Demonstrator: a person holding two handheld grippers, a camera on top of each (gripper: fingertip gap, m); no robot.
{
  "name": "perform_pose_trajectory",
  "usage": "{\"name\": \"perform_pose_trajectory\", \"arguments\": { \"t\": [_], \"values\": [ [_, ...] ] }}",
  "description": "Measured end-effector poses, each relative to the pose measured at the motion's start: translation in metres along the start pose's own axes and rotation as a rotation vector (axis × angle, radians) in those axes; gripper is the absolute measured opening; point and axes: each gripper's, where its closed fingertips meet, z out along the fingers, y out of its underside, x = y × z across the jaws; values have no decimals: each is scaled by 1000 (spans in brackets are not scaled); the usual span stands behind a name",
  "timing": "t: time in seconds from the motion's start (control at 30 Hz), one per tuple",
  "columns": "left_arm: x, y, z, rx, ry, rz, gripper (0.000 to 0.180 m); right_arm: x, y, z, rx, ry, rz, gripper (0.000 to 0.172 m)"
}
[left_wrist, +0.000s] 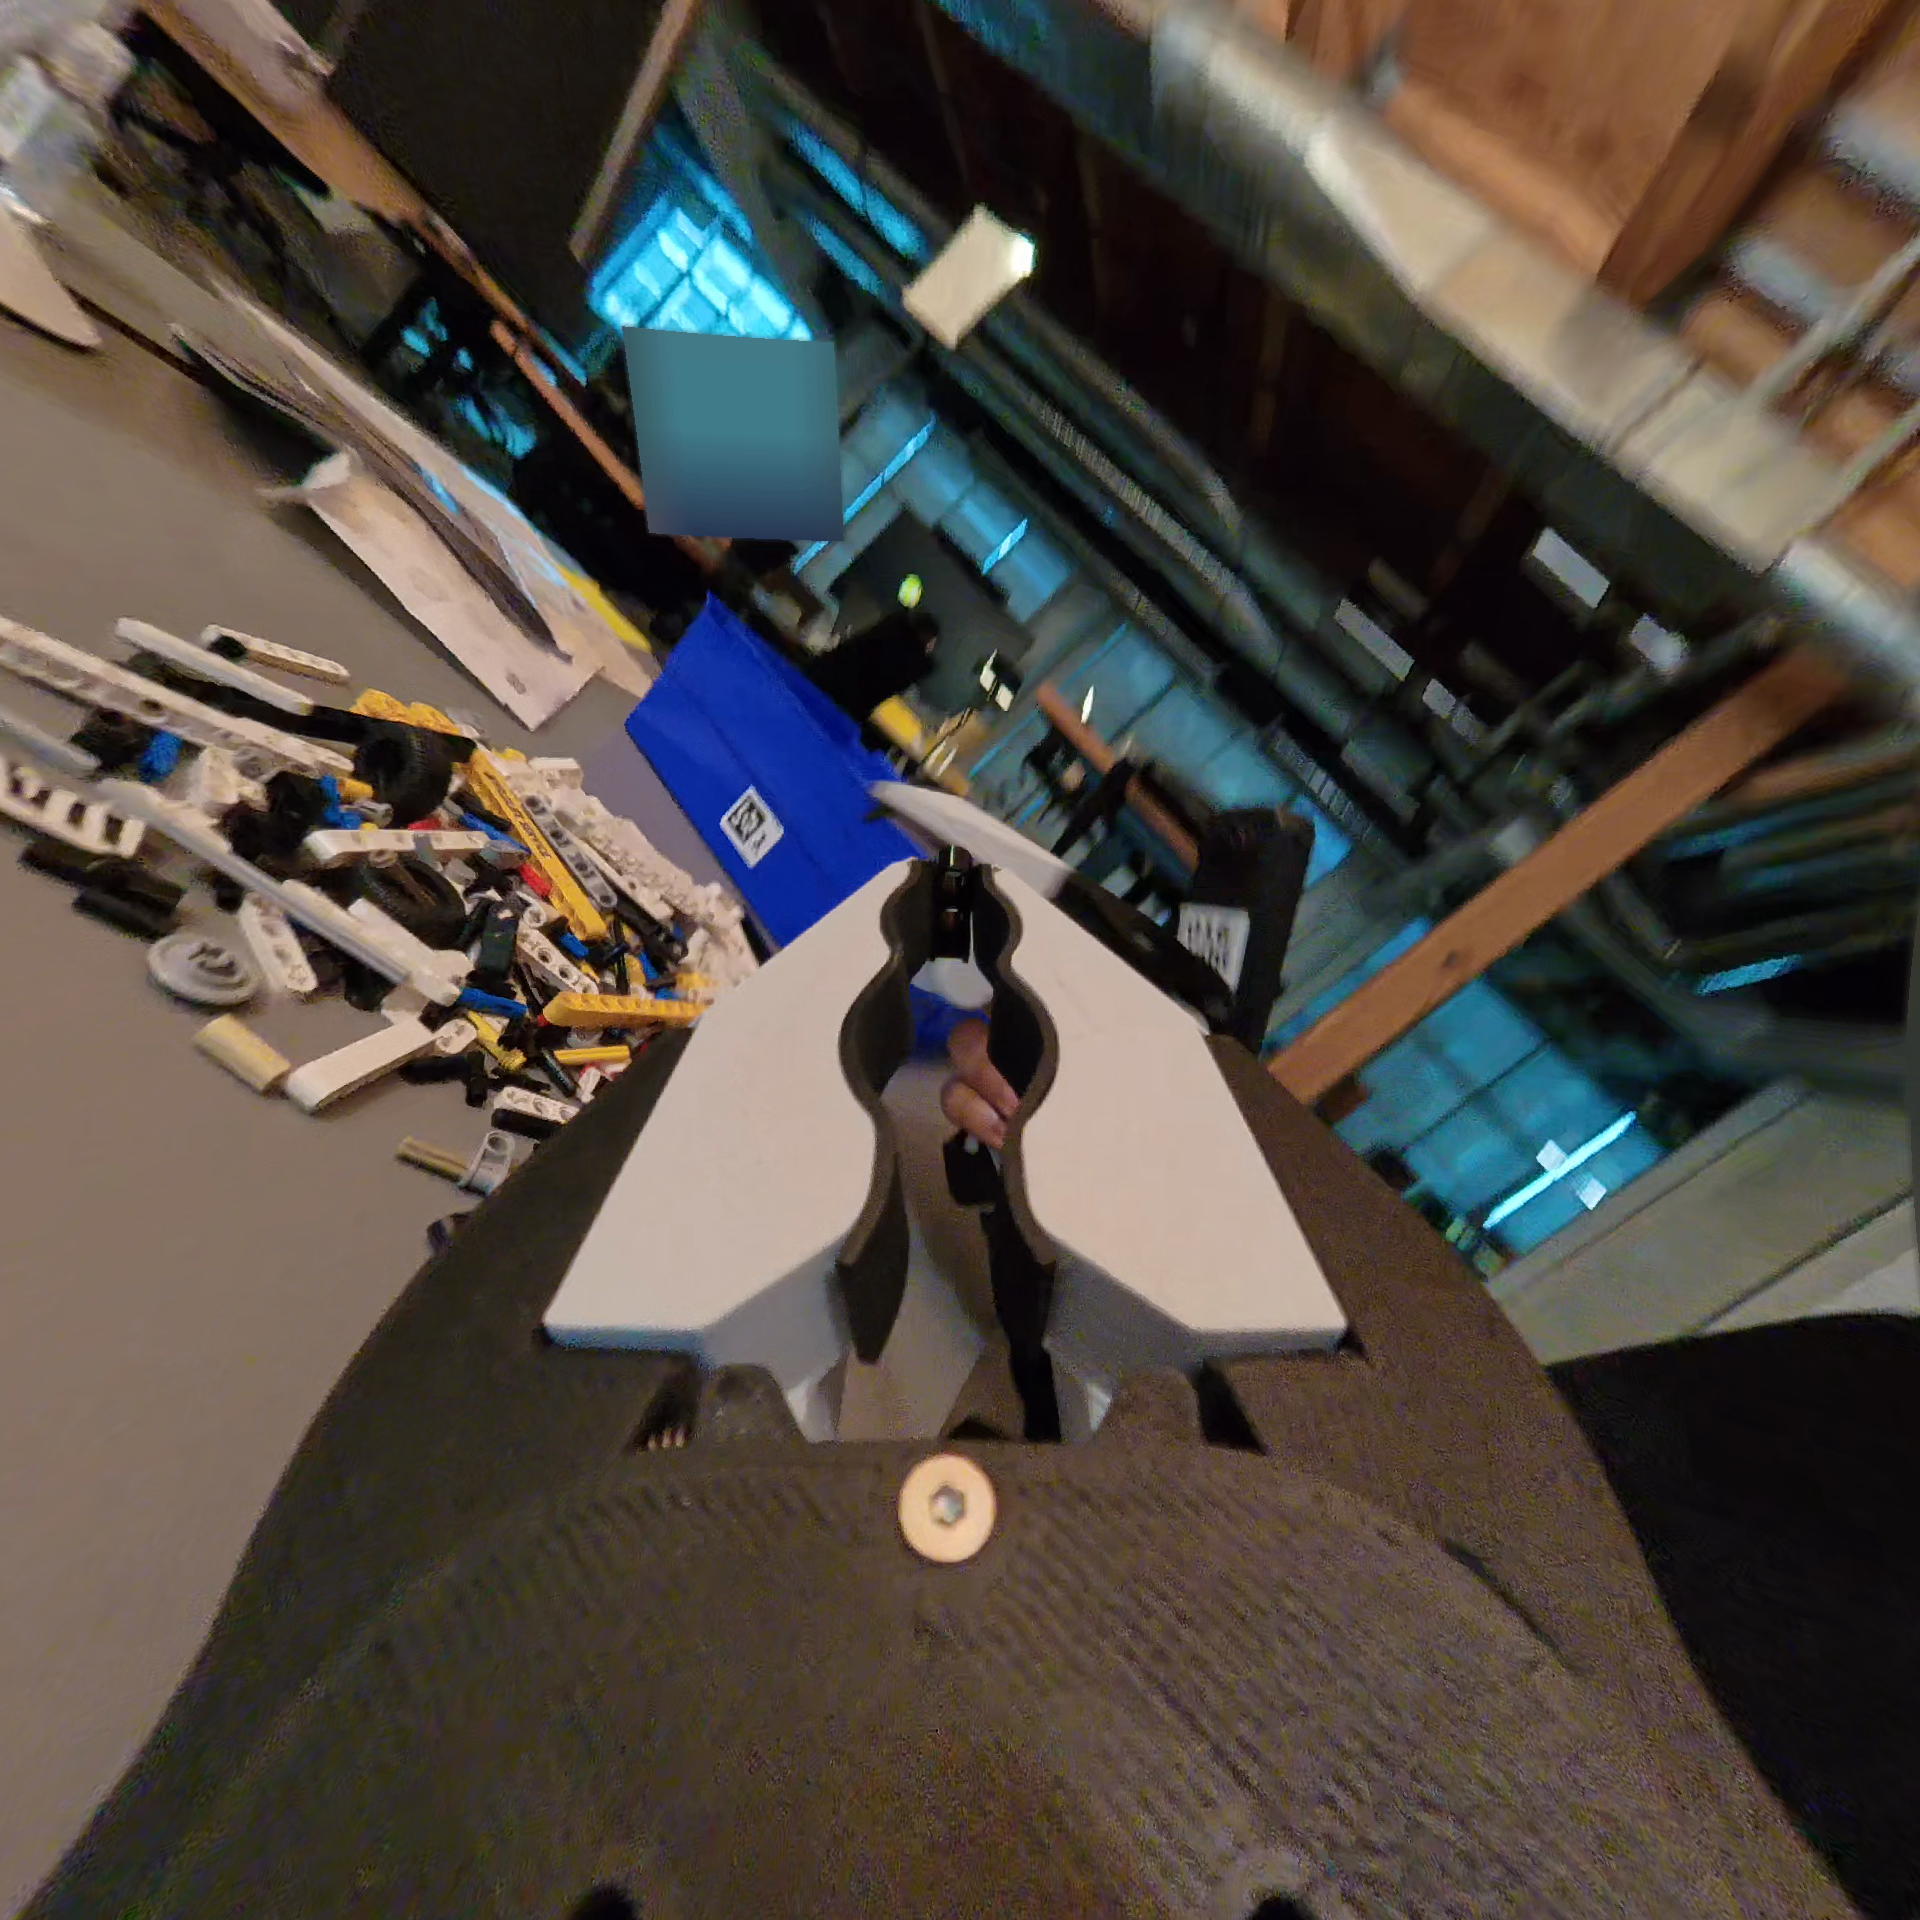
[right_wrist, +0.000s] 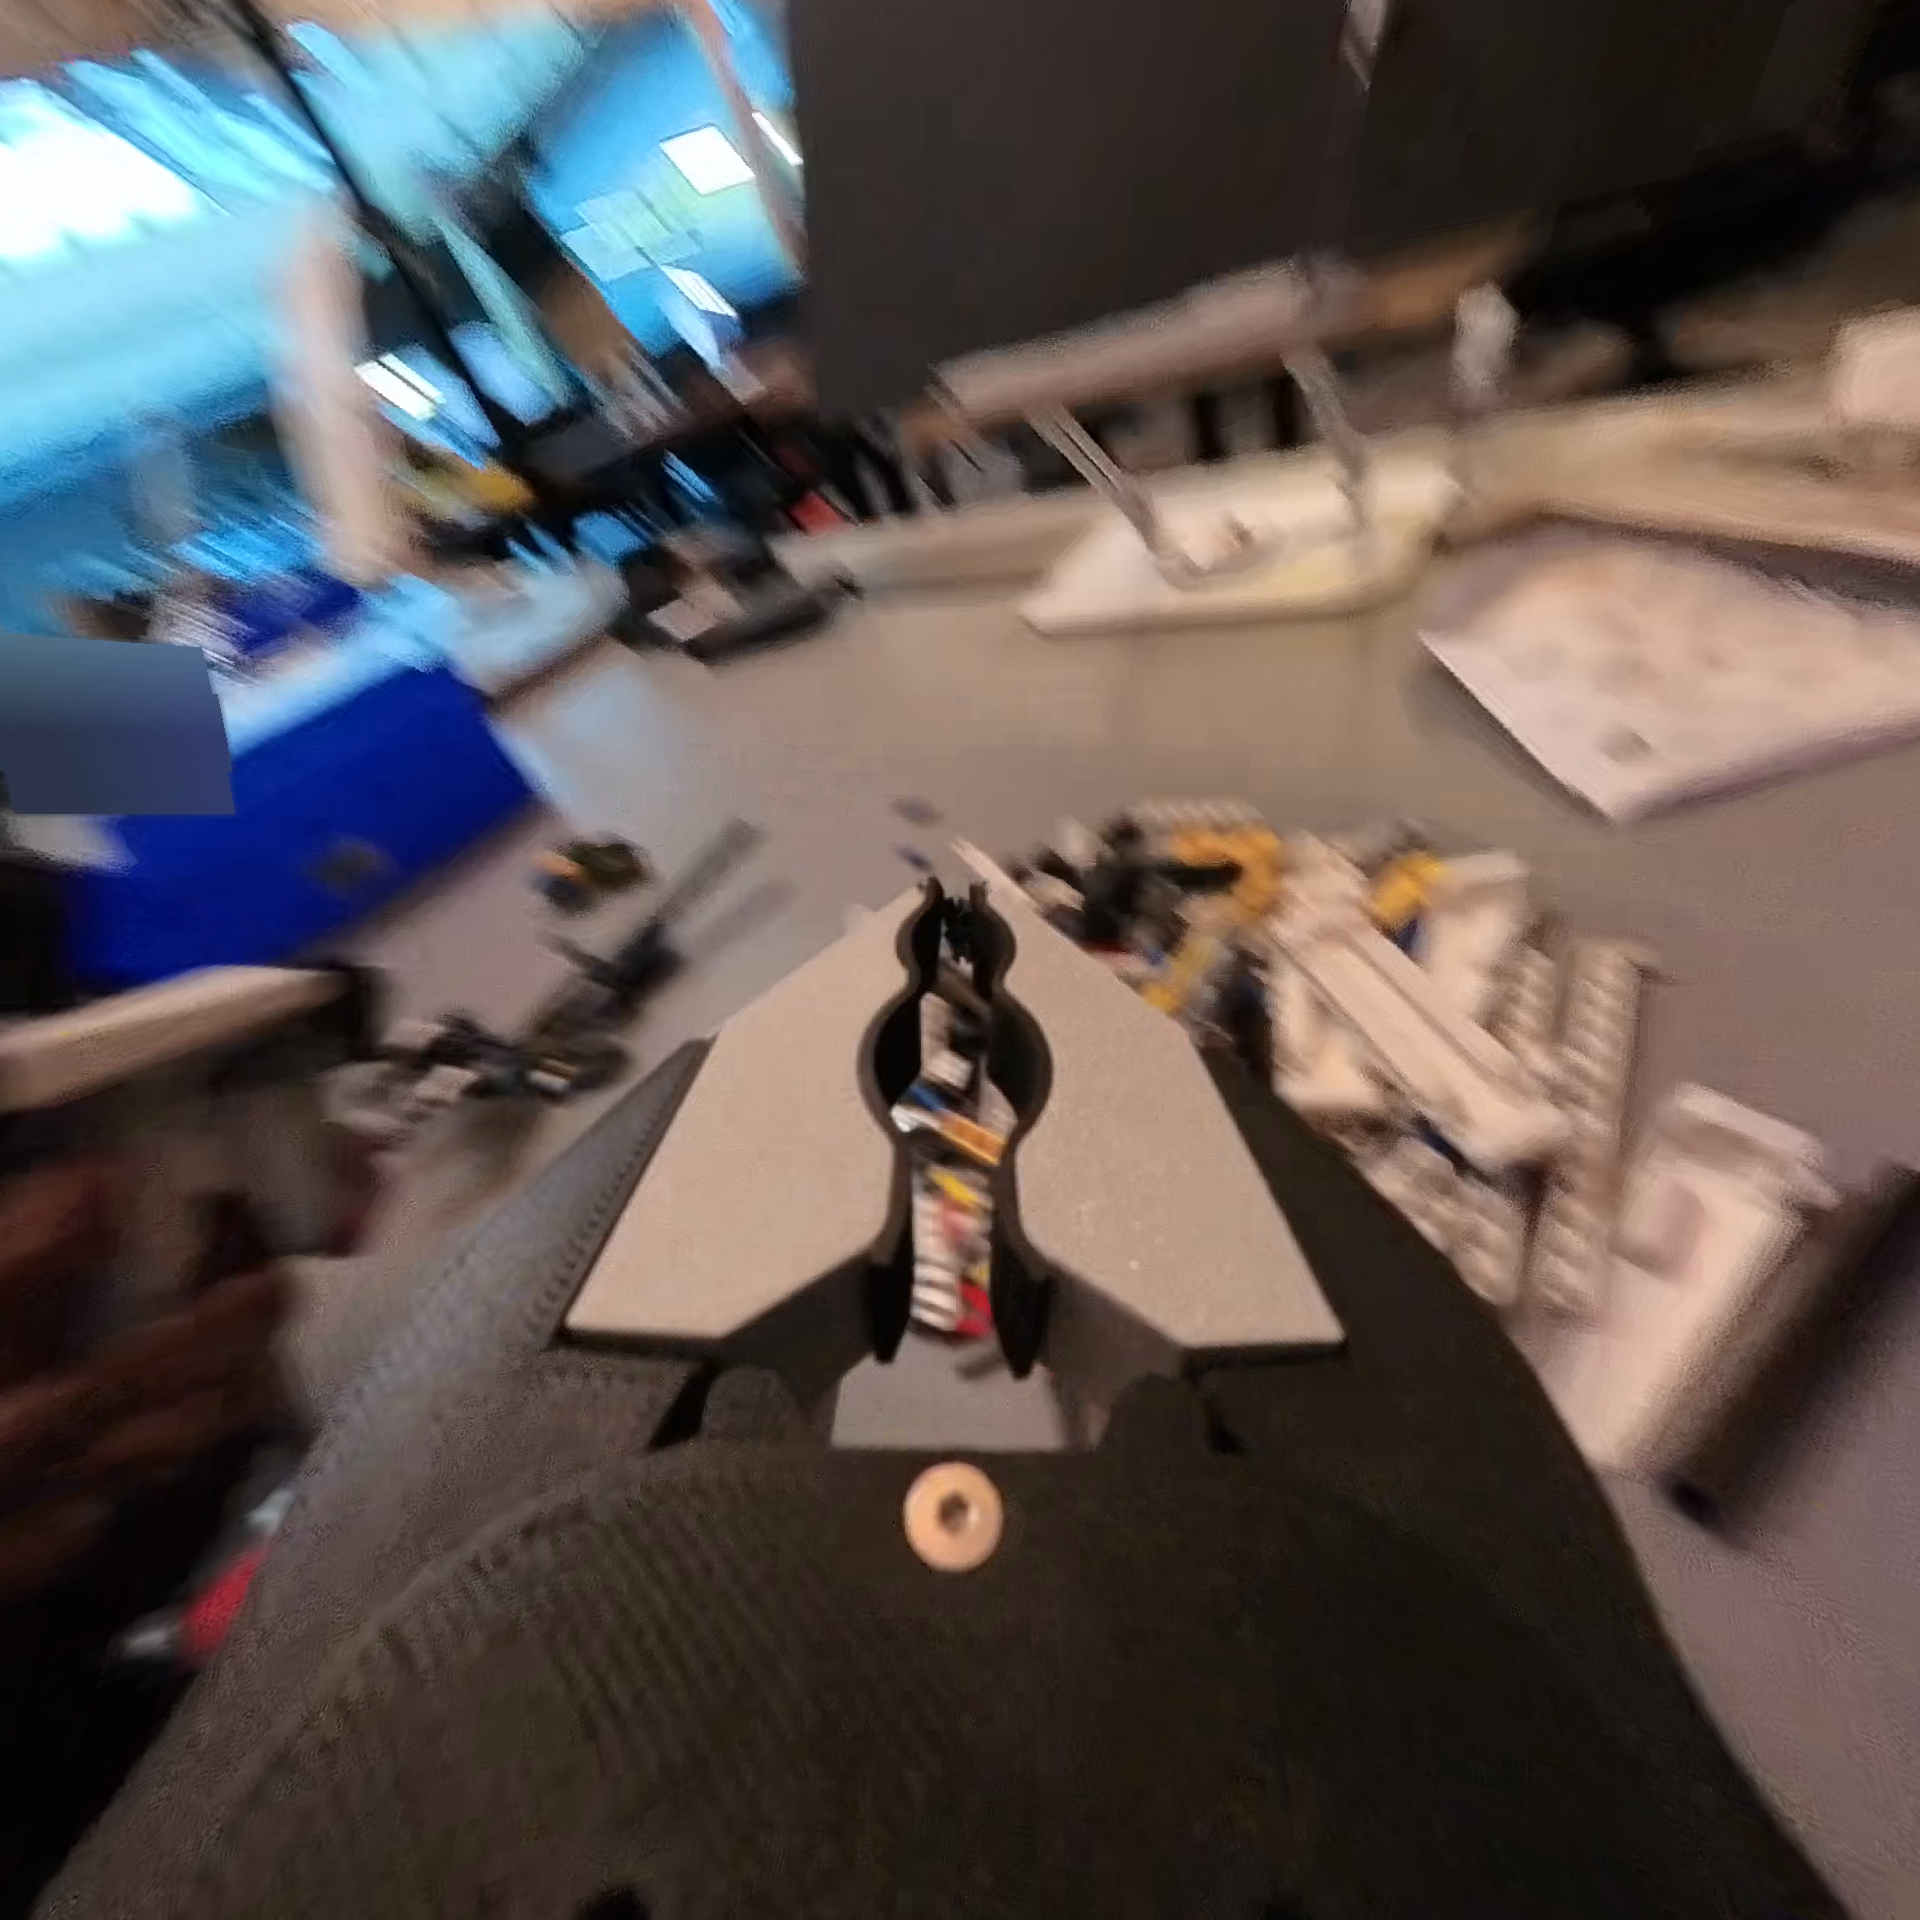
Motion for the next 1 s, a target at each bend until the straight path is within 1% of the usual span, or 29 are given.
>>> {"name": "perform_pose_trajectory", "arguments": {
  "t": [0.07,0.1,0.17,0.23,0.3,0.37,0.43,0.5,0.53,0.57,0.6,0.7,0.77,0.8,0.9,0.93,1.0],
  "values": [
    [1,13,16,-114,-44,110,7,45,29,10,-171,192,-9,6],
    [1,20,24,-179,-61,163,7,60,39,12,-227,237,6,7],
    [-8,30,39,-282,-107,265,7,71,50,15,-267,237,72,17],
    [-23,37,55,-369,-161,358,7,70,47,13,-241,189,144,29],
    [-42,41,71,-448,-226,444,7,71,35,6,-179,175,165,29],
    [-62,43,85,-510,-299,522,7,73,21,-4,-123,180,149,29],
    [-82,41,97,-548,-365,585,7,72,10,-13,-87,167,136,30],
    [-103,46,100,-624,-437,596,8,67,4,-19,-74,134,134,30],
    [-110,49,100,-663,-464,580,14,63,1,-21,-68,116,131,30],
    [-114,51,100,-686,-478,558,29,60,-1,-22,-64,100,126,31],
    [-112,47,100,-665,-482,552,39,58,-2,-23,-64,89,119,31],
    [-91,16,96,-484,-458,590,41,53,-1,-25,-76,73,95,32],
    [-70,1,85,-418,-411,607,40,45,4,-23,-101,29,83,31],
    [-61,-6,77,-397,-391,609,40,33,8,-21,-126,-33,71,31],
    [-39,-22,47,-340,-349,608,36,-23,38,-17,-262,-320,-34,31],
    [-35,-25,36,-329,-343,601,36,-35,52,-14,-319,-368,-89,32],
    [-33,-26,16,-319,-338,560,34,-47,81,-3,-424,-363,-222,34]
  ]
}}
